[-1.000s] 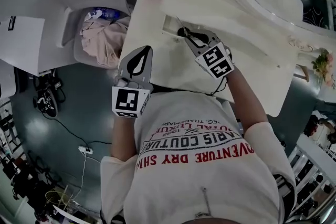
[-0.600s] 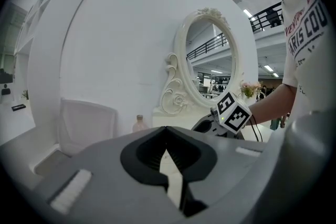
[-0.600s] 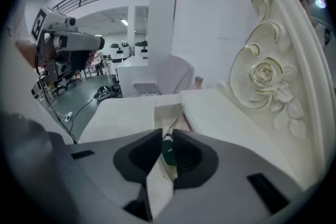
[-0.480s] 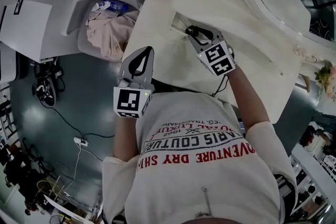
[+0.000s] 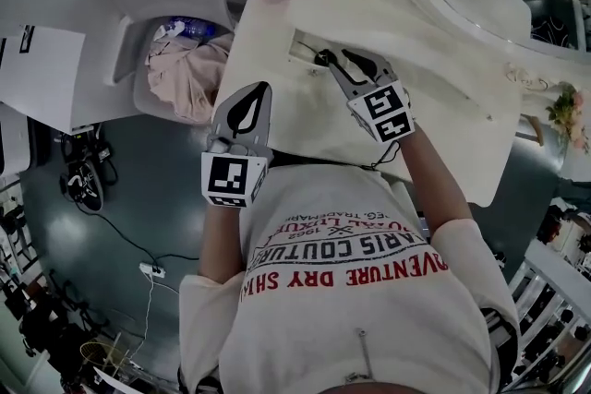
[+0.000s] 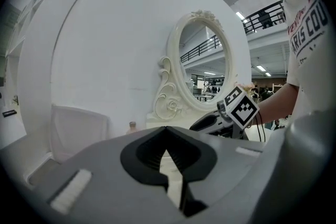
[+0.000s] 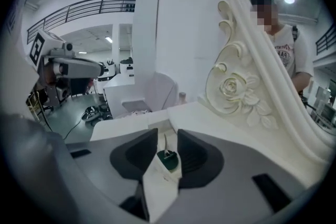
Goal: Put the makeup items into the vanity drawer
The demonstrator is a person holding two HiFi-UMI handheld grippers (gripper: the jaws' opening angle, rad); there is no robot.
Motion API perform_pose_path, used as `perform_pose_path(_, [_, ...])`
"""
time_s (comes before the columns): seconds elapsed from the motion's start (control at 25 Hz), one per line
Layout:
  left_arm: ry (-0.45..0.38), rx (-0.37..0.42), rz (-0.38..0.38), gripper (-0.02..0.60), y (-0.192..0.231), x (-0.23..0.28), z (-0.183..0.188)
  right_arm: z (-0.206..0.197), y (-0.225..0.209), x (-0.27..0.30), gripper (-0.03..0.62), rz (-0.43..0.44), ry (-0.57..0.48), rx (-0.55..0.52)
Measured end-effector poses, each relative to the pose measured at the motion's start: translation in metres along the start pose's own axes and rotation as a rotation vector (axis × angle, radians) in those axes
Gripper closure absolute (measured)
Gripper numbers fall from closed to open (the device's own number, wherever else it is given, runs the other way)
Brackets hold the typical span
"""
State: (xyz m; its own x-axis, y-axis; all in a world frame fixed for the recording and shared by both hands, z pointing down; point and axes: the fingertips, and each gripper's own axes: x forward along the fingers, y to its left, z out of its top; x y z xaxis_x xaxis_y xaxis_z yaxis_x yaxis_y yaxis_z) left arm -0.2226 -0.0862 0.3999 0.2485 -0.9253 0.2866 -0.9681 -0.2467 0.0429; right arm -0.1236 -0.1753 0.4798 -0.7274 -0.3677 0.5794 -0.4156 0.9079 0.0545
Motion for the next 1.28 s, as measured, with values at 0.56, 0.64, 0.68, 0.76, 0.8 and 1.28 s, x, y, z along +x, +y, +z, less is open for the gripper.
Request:
perform_pose_path(0.56, [-0.041, 0.086, -0.166, 0.571, -0.003, 0.041, 0.047, 0.047, -0.03, -0.086, 0.585, -0.24, -0.246, 0.194])
perform_pose_path(0.64, [-0.051, 0.12, -0.216, 0.571, -0.007, 0.048, 0.055, 0.051, -0.034, -0.097, 0.586, -0.297, -0.28, 0.197])
perform_pose_path(0.68, [-0.054, 0.134, -0.24, 0.571, -0.009, 0.051, 0.059, 0.052, -0.035, -0.101, 0.586, -0.323, -0.294, 0.2])
perform_pose_path(0.76, [-0.052, 0.153, -0.272, 0.571, -0.013, 0.052, 0.061, 0.053, -0.034, -0.109, 0.586, -0.353, -0.308, 0.21])
perform_pose_path(0.8, [-0.049, 0.158, -0.282, 0.571, -0.015, 0.052, 0.062, 0.053, -0.033, -0.112, 0.586, -0.362, -0.311, 0.214])
perform_pose_path(1.28, [-0.075, 0.171, -0.332, 0.571, -0.016, 0.065, 0.078, 0.059, -0.044, -0.133, 0.588, -0.488, -0.373, 0.226])
